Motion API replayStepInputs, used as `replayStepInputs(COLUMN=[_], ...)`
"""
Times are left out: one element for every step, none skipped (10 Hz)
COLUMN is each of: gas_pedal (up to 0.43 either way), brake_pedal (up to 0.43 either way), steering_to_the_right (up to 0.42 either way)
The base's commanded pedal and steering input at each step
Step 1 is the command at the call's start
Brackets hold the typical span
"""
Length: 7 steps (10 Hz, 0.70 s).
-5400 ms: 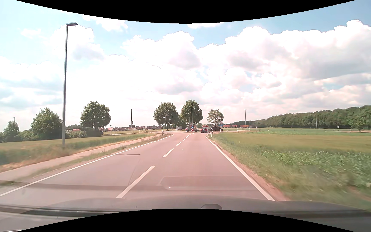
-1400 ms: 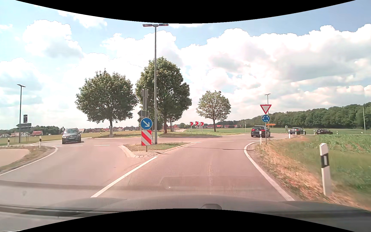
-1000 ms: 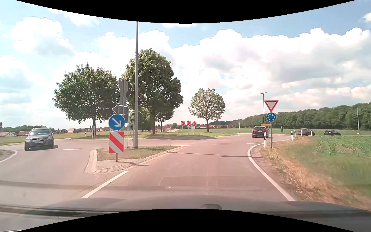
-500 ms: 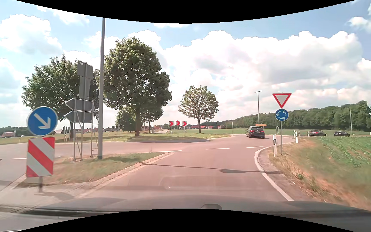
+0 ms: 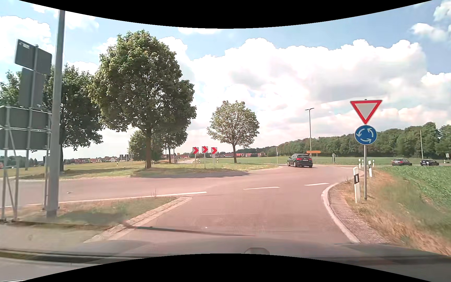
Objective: Follow the waypoints while adhering to traffic rules and regulations
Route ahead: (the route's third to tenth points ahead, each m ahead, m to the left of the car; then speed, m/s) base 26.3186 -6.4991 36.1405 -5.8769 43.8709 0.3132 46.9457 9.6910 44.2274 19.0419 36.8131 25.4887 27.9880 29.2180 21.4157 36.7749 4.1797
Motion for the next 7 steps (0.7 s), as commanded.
replayStepInputs(gas_pedal=[0.000,0.000,0.000,0.000,0.000,0.000,0.000], brake_pedal=[0.256,0.256,0.256,0.256,0.256,0.250,0.244], steering_to_the_right=[0.063,0.064,0.067,0.070,0.073,0.074,0.074])
